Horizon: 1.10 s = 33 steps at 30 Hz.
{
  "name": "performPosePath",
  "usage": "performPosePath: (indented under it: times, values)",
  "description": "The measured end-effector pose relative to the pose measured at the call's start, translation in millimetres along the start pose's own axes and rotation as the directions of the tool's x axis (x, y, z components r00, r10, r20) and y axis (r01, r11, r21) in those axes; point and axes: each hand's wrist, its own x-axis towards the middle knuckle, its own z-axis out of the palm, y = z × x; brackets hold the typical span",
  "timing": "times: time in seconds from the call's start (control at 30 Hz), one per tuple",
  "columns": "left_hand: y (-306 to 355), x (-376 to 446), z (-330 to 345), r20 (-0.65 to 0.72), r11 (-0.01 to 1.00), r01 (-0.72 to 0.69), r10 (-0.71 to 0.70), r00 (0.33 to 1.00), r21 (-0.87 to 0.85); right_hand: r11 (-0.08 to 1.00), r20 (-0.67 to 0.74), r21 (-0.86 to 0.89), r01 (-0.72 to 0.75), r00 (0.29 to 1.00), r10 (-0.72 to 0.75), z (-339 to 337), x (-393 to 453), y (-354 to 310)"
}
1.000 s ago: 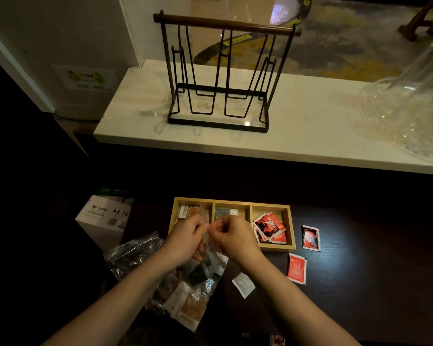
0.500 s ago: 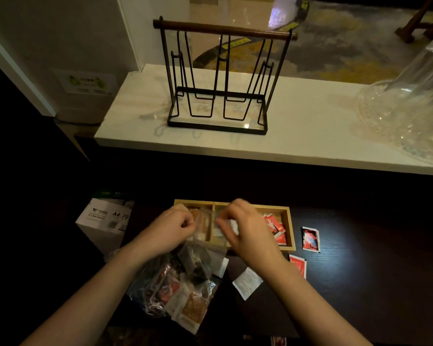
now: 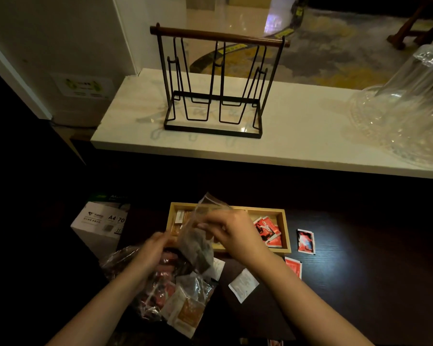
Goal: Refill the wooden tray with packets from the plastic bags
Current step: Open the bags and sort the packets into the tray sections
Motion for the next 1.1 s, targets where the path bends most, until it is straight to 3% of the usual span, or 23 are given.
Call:
performPosePath:
  times: [0.07,0.13,0.2,0.27,0.4,0.5,0.6,0.77,0.9,1.1]
  values:
    - [-15.7,-2.5,10.0,0.124,0.961,0.177,-0.153,0.980,-0.212,0.997,-0.068,0.080,-0.009,0.998,0.015,-6.2,4.2,-2.4]
    - [-28.3,-2.7,20.2,0.262,0.867,0.290,-0.194,0.946,-0.406,0.977,-0.125,0.207,-0.053,0.989,0.080,-9.7,7.5,-3.5]
    - [-31.0,-2.4,27.9,0.309,0.802,0.284,-0.131,0.942,-0.525,0.925,-0.152,0.367,-0.098,0.975,0.164,-15.6,8.5,-4.2]
    - [-22.4,-5.3,32.8,0.257,0.816,0.199,-0.064,0.964,-0.543,0.871,-0.167,0.477,-0.119,0.960,0.223,-23.7,6.7,-3.6]
    - [-5.0,-13.4,30.5,0.042,0.897,-0.041,0.066,0.997,-0.441,0.773,-0.166,0.605,-0.190,0.920,0.356,-34.9,-0.1,8.4]
    - [-0.8,-15.4,21.6,-0.047,0.944,-0.210,0.205,0.978,-0.256,0.732,-0.171,0.649,-0.208,0.897,0.407,-38.2,-6.0,18.2]
    - [1.1,-17.2,12.3,-0.128,0.927,-0.342,0.325,0.937,-0.154,0.726,-0.157,0.640,-0.254,0.881,0.447,-38.1,-14.2,28.9]
    - [3.0,-19.1,2.0,-0.207,0.889,-0.451,0.427,0.880,-0.081,0.722,-0.105,0.625,-0.296,0.885,0.453,-39.4,-24.0,41.4]
    - [1.2,-15.8,-6.0,-0.248,0.845,-0.529,0.530,0.811,0.077,0.732,-0.022,0.571,-0.373,0.884,0.467,-37.4,-26.3,52.4]
    - [-3.8,-4.5,-9.9,-0.179,0.839,-0.525,0.544,0.820,0.142,0.588,0.229,0.574,-0.570,0.801,0.553,-25.4,-46.1,76.6]
